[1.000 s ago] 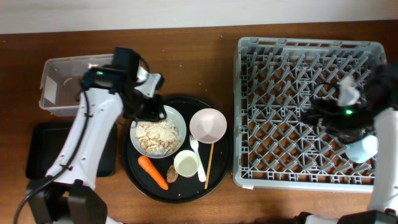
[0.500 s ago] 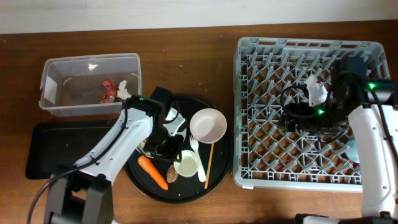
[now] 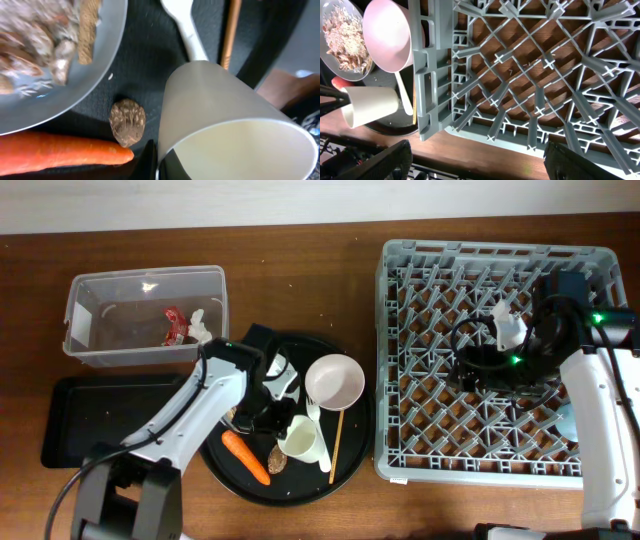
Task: Sort waste into correct bins and load items into the dishwasher rack
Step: 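Grasp the white cup with the left gripper and lift it, then hand the white cup from the left gripper to the right gripper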
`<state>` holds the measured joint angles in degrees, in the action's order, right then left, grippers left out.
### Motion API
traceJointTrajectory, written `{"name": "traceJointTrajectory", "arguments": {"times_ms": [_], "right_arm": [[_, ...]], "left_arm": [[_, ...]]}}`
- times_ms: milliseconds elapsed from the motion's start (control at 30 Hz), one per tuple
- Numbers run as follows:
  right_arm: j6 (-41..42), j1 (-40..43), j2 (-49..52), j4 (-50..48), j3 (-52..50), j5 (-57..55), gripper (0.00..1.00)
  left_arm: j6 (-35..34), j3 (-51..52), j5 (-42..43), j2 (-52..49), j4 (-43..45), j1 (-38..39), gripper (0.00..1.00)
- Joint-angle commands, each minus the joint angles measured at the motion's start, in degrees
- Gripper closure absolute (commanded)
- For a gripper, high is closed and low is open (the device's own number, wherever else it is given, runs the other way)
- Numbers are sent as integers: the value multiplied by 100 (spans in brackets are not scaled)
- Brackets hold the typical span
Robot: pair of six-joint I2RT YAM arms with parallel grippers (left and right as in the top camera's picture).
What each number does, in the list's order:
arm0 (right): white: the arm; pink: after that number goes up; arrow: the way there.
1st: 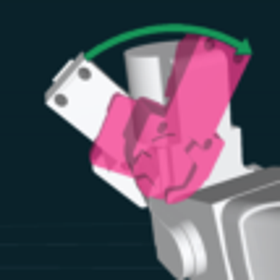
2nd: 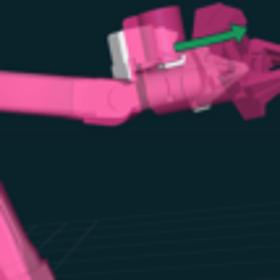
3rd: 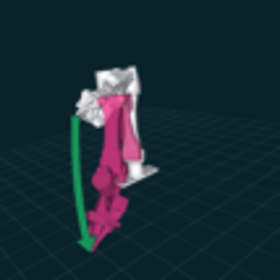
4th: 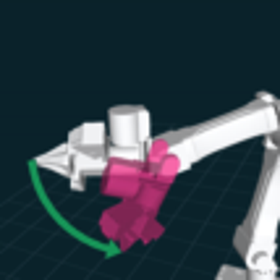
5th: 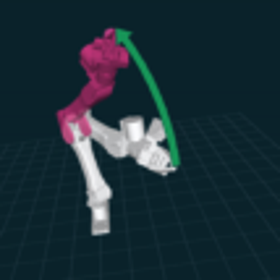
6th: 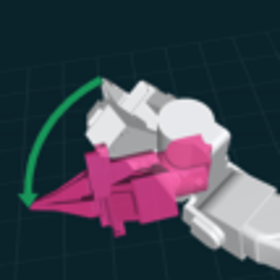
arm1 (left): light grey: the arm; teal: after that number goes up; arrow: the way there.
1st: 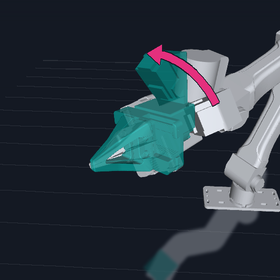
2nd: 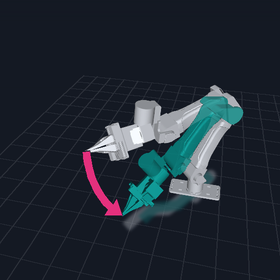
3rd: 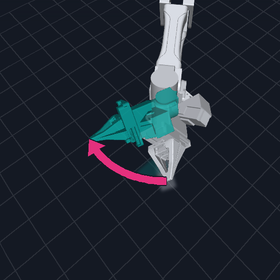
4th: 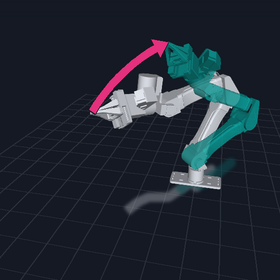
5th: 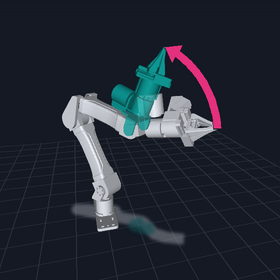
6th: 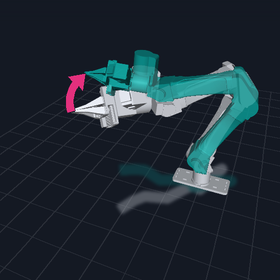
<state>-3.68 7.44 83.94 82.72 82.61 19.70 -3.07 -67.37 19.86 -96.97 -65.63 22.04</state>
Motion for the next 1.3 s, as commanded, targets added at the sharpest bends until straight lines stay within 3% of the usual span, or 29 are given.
{"name": "traceJointTrajectory", "arguments": {"times_ms": [0, 133, 267, 367, 533, 733, 900, 1133, 1267], "right_arm": [[-59, -31, -63, 9, 85, -44, 11], [-492, -33, -61, 2, 85, 514, 6], [-1928, -31, -59, 2, 85, 2868, 4], [-2664, -33, -55, 2, 85, 4229, 2], [-3062, -114, -15, -37, 85, 4935, 2], [-3062, -597, -15, -476, 85, 5602, 7], [-3058, -1014, -15, -874, 85, 5646, 21], [-3058, -1161, -15, -1128, 85, 5855, 28], [-3053, -1156, -15, -1349, 87, 5855, 28]], "left_arm": [[-13, -772, 103, 166, -101, -199, 100], [33, -1460, 1864, 219, 404, -461, 100], [28, -1497, 4496, 208, 1864, -660, 100], [28, -1497, 5178, 208, 2376, -682, 100], [24, -1497, 6142, 208, 2844, -682, 100], [26, -1497, 6332, 208, 2879, -682, 100], [26, -1497, 6334, 208, 2870, -669, 100], [26, -1497, 6306, 208, 2872, -579, 100], [26, -1497, 6286, 208, 2852, -579, 100]]}}
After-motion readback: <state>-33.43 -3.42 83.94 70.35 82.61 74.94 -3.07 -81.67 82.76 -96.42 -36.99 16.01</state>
